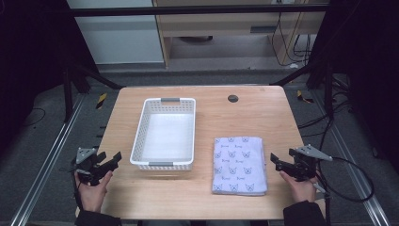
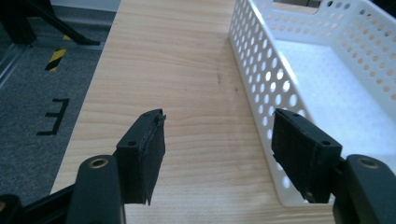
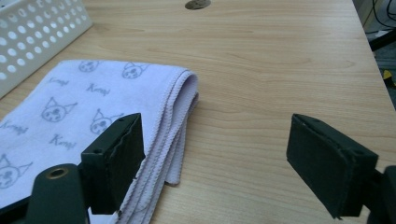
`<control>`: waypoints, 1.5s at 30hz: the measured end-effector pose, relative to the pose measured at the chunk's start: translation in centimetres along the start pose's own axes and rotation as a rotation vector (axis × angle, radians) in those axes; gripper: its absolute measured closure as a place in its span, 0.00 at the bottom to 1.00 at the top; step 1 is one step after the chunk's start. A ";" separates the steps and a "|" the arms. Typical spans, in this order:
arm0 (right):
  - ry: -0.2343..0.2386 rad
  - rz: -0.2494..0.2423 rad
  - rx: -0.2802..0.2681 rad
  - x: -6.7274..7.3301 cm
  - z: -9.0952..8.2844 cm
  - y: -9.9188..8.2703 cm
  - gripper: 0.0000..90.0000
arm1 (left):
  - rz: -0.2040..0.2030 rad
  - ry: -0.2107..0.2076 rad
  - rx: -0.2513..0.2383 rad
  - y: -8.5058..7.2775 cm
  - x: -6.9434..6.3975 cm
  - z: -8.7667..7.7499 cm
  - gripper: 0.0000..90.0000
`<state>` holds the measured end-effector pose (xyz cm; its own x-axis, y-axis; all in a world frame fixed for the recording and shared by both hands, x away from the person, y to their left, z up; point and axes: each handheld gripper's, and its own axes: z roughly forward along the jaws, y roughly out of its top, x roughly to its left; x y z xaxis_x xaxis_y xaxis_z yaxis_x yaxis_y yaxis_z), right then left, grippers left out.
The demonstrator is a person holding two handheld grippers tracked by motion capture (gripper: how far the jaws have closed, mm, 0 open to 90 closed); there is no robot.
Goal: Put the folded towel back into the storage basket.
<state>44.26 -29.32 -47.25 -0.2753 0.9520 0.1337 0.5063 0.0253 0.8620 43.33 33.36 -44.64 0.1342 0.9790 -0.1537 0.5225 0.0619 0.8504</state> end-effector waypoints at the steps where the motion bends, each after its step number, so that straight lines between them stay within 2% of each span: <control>1: 0.005 -0.003 0.001 0.1 0.0 0.0 0.21 | 0.005 -0.004 -0.004 0.1 -0.2 -0.1 0.38; 6: 0.024 -0.021 0.028 0.3 0.1 -0.2 0.23 | 0.036 -0.020 -0.020 0.3 -1.2 -0.5 0.38; 8: 0.018 -0.033 0.026 0.4 0.1 -0.2 0.23 | 0.051 -0.036 -0.030 0.4 -1.9 -0.7 0.38; 18: 0.019 -0.028 0.014 0.3 -0.1 -0.2 0.23 | 0.086 -0.062 -0.051 0.7 -3.4 -1.2 0.36; 21: 0.028 -0.007 0.010 0.3 -0.1 -0.1 0.23 | 0.089 -0.072 -0.050 0.8 -3.7 -1.2 0.35; 30: 0.010 -0.041 0.010 0.8 -0.2 0.0 0.23 | 0.130 -0.118 -0.052 0.8 -5.8 -1.6 0.32; 37: 0.011 -0.034 0.005 0.7 -0.2 0.1 0.23 | 0.162 -0.137 -0.046 0.7 -7.2 -1.4 0.31; 45: 0.010 -0.034 -0.009 0.6 -0.3 0.4 0.23 | 0.176 -0.172 -0.041 0.7 -8.6 -1.4 0.30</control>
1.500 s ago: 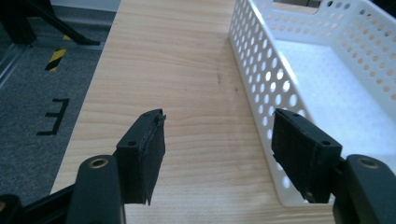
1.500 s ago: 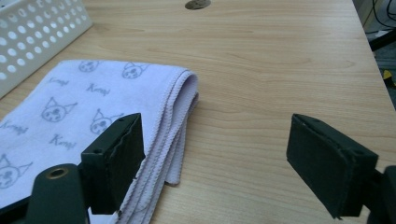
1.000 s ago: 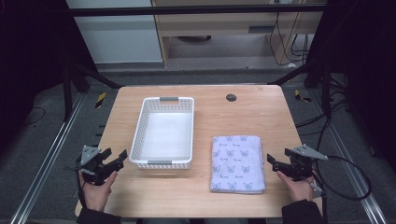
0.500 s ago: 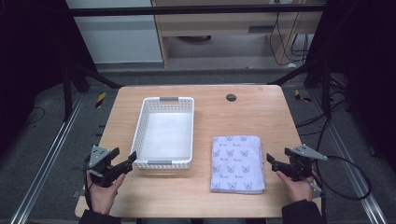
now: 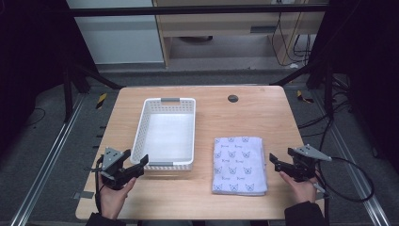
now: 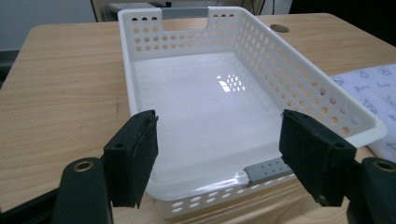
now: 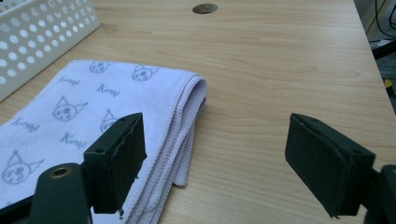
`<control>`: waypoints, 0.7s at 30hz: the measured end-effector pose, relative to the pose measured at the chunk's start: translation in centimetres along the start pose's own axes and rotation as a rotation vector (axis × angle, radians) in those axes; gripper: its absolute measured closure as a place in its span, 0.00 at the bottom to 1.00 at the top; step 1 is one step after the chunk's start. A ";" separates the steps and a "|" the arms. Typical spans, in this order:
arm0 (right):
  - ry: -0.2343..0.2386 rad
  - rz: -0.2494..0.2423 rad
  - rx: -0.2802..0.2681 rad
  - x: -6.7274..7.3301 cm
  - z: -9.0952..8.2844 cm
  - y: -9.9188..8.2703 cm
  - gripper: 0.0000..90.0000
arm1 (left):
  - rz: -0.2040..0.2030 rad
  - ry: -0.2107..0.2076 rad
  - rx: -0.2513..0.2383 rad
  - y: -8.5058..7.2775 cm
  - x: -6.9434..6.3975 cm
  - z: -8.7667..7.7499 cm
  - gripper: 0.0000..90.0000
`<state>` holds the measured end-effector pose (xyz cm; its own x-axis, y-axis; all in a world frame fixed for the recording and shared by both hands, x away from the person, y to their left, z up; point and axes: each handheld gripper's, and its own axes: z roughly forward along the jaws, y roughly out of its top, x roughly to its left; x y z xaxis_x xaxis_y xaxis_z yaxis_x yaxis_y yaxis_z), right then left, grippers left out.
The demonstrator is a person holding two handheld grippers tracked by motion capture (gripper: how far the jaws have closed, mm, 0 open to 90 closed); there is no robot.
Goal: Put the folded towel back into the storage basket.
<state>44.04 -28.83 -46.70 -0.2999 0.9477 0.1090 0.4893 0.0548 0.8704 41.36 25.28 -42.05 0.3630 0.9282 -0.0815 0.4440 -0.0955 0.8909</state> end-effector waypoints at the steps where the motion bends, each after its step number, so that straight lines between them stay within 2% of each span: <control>1: 0.003 0.001 0.001 0.0 0.0 0.1 0.23 | 0.000 -0.003 0.000 0.0 -0.1 0.0 0.30; 21: 0.018 -0.031 -0.034 0.6 0.0 1.8 0.23 | 0.082 -0.068 0.031 0.0 -4.4 1.9 0.29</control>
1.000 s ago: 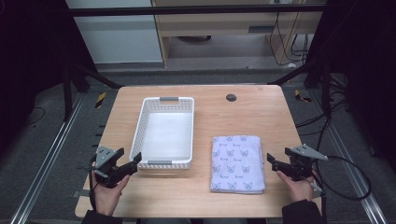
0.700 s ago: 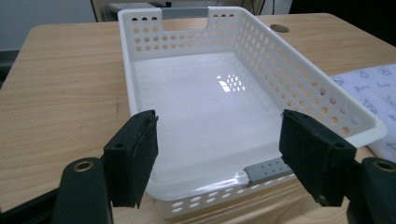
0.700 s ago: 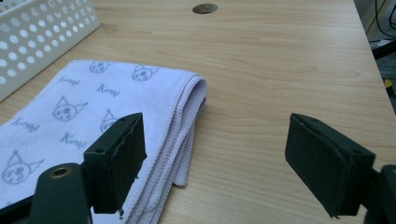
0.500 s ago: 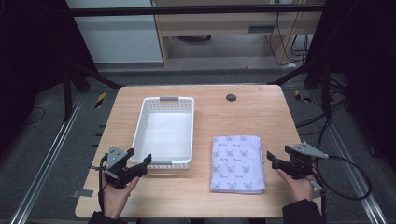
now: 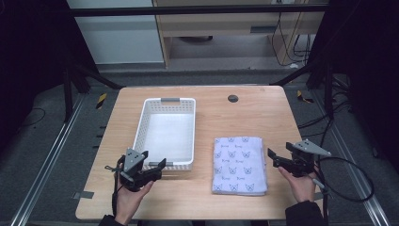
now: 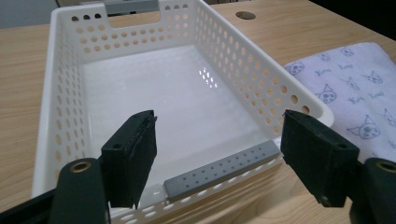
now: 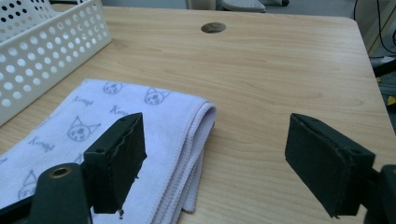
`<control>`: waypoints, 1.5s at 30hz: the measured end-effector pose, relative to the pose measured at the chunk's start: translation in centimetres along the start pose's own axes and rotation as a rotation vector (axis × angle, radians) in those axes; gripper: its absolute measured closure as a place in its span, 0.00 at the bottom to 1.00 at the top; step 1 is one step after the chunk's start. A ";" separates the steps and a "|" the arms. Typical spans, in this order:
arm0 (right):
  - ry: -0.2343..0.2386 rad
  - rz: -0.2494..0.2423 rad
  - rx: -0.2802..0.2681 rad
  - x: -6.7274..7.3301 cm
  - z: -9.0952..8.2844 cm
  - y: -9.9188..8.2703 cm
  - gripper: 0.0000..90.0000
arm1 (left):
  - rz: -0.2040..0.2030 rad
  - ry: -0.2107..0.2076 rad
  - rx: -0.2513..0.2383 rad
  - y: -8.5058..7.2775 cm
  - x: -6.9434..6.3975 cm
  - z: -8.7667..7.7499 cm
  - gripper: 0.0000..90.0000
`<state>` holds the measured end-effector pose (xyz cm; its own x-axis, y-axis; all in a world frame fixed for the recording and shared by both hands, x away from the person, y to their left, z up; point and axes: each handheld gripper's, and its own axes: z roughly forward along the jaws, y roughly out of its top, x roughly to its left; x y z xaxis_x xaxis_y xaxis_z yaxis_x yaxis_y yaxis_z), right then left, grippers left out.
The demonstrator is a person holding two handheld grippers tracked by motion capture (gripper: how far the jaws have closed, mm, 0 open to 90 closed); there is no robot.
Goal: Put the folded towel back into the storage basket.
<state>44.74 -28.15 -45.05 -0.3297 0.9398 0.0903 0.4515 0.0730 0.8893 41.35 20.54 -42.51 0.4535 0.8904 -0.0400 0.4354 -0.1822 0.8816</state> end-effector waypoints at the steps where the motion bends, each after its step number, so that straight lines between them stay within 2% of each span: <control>1: 0.000 -0.005 -0.004 0.0 0.0 0.1 0.23 | 0.000 0.000 0.000 0.0 0.0 0.0 0.29; 7: 0.004 -0.011 -0.012 0.3 0.1 0.9 0.22 | 0.031 -0.021 0.010 0.3 -1.4 0.5 0.29; 16: 0.007 -0.005 -0.035 0.5 0.1 2.1 0.19 | 0.042 -0.042 -0.003 1.3 -2.6 1.1 0.29; 24: 0.011 -0.008 -0.049 0.5 0.4 3.0 0.18 | 0.066 -0.077 -0.003 2.2 -4.5 2.2 0.29; 31: 0.018 0.005 -0.068 0.5 0.6 3.7 0.18 | 0.088 -0.096 0.002 2.4 -5.8 2.7 0.29; 45: 0.030 -0.010 -0.068 0.7 1.9 5.2 0.17 | 0.111 -0.155 0.018 2.5 -8.1 4.0 0.30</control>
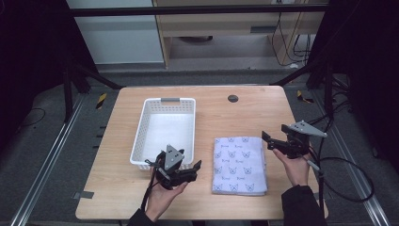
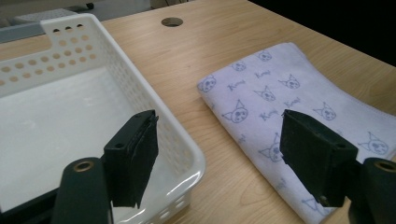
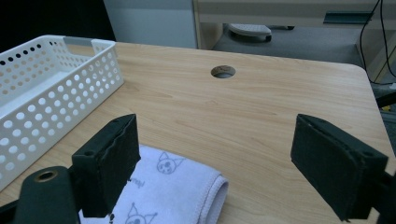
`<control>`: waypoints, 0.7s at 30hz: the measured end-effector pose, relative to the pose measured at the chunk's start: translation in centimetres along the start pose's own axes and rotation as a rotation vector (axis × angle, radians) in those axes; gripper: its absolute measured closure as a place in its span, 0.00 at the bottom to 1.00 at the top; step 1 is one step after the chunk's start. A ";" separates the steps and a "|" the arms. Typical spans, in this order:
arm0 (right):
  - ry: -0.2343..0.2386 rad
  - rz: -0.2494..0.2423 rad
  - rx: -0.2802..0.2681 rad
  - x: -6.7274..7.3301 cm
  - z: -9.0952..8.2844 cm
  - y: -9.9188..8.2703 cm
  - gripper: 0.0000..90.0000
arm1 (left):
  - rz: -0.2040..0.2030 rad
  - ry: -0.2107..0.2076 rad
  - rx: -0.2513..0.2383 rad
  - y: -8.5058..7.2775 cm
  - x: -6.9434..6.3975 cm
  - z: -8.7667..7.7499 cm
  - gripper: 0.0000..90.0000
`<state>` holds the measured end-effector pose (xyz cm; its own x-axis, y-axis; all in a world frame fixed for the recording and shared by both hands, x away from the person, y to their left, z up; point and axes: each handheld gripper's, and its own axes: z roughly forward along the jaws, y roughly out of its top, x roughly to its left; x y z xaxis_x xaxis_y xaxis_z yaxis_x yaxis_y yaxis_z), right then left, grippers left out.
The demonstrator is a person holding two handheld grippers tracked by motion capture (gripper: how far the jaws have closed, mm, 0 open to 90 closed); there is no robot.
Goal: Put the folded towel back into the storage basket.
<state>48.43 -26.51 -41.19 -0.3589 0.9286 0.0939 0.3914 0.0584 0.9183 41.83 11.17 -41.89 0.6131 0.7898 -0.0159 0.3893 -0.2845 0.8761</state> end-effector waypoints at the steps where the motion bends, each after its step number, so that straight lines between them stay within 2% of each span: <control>1: 0.003 -0.002 -0.003 0.0 0.3 0.2 0.17 | 0.004 -0.011 0.003 0.0 -0.4 0.4 0.31; 5: 0.003 -0.005 0.007 0.0 0.9 0.3 0.18 | 0.023 -0.038 0.019 0.0 -1.3 1.0 0.32; 7: 0.007 -0.005 0.022 0.2 1.3 0.0 0.18 | 0.034 -0.034 0.024 -0.1 -1.7 1.1 0.32; 12: 0.015 0.001 0.042 0.3 2.0 -0.3 0.20 | 0.031 -0.046 0.026 -0.3 -2.5 1.5 0.34; 21: 0.023 0.010 0.073 0.1 2.7 -0.9 0.23 | 0.040 -0.074 0.073 -1.0 -4.1 2.8 0.38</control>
<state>50.34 -25.49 -43.03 -0.3741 0.9205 0.1124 0.4558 0.0770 0.8868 40.86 6.65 -44.02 0.6768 0.7359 -0.0195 0.4109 -0.3556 0.8395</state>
